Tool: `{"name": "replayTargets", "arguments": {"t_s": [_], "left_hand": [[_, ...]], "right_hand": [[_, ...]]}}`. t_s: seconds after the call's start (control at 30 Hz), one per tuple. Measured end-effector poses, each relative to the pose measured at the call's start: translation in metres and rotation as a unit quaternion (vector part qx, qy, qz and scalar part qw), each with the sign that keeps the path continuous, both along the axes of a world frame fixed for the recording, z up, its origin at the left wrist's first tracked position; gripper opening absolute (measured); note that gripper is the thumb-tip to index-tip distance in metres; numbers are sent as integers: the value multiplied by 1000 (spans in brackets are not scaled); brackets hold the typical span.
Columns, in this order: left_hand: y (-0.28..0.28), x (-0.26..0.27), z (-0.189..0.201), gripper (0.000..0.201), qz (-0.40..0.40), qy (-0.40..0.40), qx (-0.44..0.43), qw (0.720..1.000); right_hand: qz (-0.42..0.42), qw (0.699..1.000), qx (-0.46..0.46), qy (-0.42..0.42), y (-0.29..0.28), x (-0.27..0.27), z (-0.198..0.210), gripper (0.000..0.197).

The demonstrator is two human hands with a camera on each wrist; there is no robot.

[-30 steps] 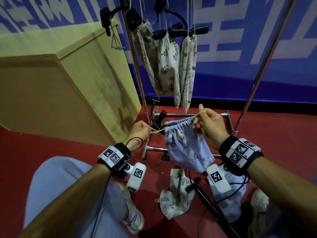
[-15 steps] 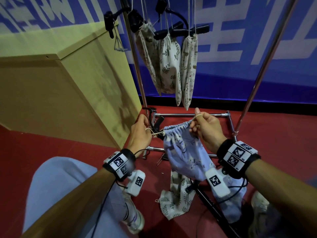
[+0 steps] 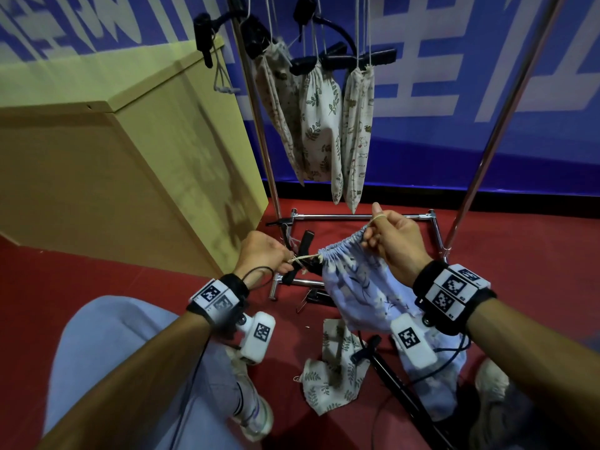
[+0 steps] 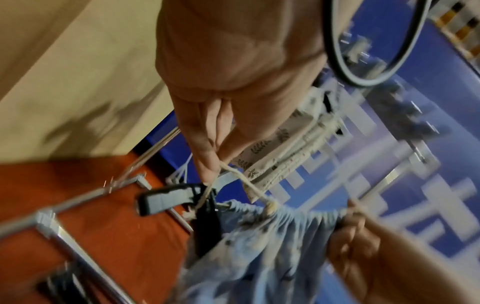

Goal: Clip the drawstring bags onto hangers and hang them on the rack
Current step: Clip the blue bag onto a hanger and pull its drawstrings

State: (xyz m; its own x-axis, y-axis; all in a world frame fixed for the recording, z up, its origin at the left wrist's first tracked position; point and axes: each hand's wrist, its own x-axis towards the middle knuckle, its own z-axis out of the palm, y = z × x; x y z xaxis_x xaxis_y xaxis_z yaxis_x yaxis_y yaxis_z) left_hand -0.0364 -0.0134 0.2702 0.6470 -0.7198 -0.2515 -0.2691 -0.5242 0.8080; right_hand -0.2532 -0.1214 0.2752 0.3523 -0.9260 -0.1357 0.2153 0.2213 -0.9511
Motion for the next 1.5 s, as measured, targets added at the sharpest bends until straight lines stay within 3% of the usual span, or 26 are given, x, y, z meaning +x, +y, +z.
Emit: {"name": "replayTargets", "arguments": {"t_s": [0.13, 0.3, 0.47, 0.57, 0.63, 0.87, 1.03, 1.23, 1.5], "left_hand": [[0, 5, 3, 13, -18, 67, 91, 993], [5, 2, -7, 17, -177, 30, 224, 958], [12, -12, -12, 25, -317, -96, 95, 939], [13, -24, -5, 17, -415, -87, 63, 904], [13, -28, 1, 11, -440, -50, 61, 895], [19, -28, 1, 8, -412, 23, 64, 909], [20, -35, 10, 16, -415, 3, 35, 909], [20, -33, 2, 11, -411, -12, 34, 911], [16, -40, -8, 8, -260, -191, -12, 946]], "right_hand": [[3, 1000, 1, 2, 0, -2, 4, 37], [55, 998, -1, -35, 3, 0, 11, 39], [69, 996, 7, -54, 4, 2, 12, 49], [56, 997, 13, -54, 1, 0, 13, 48], [46, 997, 17, -63, -3, -1, 14, 49], [25, 997, 34, -62, -7, -4, 11, 48], [7, 996, 54, -77, -13, -7, 6, 47], [0, 994, 61, -86, -15, -8, 6, 48], [18, 995, 58, -85, -13, -5, 9, 55]]}}
